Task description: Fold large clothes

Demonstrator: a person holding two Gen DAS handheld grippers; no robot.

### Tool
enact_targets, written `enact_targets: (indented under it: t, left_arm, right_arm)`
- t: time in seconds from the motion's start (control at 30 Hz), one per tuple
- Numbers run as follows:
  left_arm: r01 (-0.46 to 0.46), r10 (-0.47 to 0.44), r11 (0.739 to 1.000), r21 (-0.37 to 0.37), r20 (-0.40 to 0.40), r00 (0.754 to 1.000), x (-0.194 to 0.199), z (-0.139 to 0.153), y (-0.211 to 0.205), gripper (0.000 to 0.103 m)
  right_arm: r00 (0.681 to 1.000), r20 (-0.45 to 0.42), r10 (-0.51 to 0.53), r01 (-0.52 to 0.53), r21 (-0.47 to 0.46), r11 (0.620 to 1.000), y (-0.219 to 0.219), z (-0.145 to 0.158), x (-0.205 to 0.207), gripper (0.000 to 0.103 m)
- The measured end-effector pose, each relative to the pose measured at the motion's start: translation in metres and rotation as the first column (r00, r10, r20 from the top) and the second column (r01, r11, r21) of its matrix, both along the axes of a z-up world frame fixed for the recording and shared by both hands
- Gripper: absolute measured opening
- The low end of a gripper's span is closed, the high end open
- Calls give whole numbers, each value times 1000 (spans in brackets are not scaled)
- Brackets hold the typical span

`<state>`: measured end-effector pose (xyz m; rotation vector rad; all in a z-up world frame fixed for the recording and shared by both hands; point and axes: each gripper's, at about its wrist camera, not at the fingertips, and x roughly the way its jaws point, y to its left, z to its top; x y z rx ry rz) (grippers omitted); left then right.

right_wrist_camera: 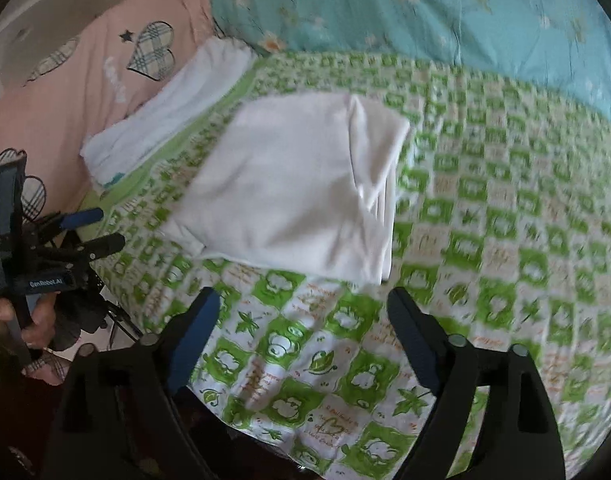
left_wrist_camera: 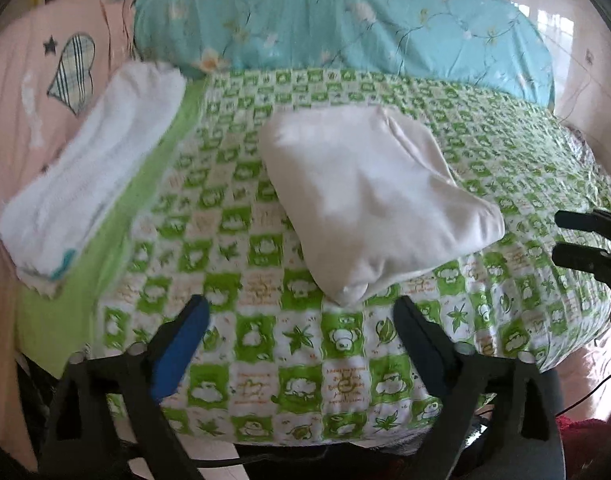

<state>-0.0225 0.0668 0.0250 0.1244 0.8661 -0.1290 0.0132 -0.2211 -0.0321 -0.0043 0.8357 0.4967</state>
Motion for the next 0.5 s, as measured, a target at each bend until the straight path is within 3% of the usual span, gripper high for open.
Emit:
enact_targets:
  t: [0.07,0.3,0.5]
  left_arm:
    - [1,-1,1000,2,8,1000,1,0,0,100]
    - [-48,49,999,12,-101,994,15,-28,5,100]
    - [-63,67,997,46,-100,993,23,-23,2,100]
  right_arm:
    - [1000,17,1,-1,-20,1000,2,3,-1,103]
    - [999,-40,13,-14,-20,1000,14,-20,1,103]
    - [999,-37,20,-22,-47,999,23,-23,2,103]
